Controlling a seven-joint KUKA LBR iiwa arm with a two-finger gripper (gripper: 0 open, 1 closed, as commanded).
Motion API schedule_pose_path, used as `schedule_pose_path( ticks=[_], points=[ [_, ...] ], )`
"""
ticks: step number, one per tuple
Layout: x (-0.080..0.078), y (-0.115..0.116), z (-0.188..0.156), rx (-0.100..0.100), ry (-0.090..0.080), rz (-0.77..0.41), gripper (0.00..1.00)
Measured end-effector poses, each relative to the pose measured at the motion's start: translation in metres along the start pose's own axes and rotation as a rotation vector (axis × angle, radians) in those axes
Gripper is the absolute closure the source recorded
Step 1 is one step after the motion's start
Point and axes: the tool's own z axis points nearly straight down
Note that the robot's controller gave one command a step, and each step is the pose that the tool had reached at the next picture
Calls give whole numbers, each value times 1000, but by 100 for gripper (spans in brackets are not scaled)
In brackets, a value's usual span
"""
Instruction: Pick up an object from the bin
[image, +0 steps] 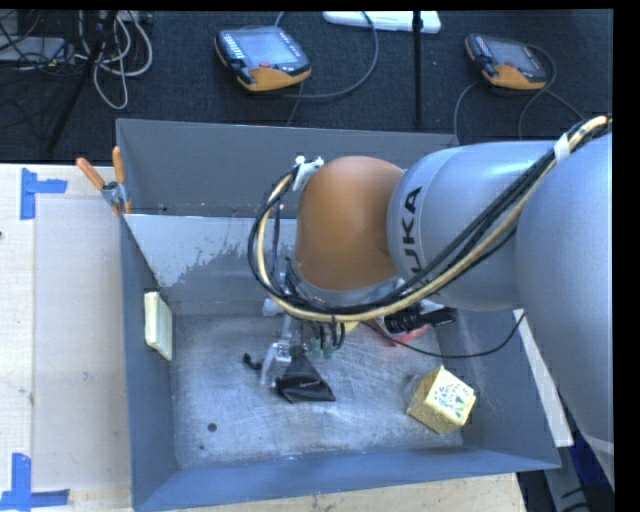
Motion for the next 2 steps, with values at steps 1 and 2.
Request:
schedule_pose_path(
  ticks=[1,2],
  points=[
    [-14,-45,5,1,3,-16,0],
    [-10,-56,22,1,2,153,0]
  ],
)
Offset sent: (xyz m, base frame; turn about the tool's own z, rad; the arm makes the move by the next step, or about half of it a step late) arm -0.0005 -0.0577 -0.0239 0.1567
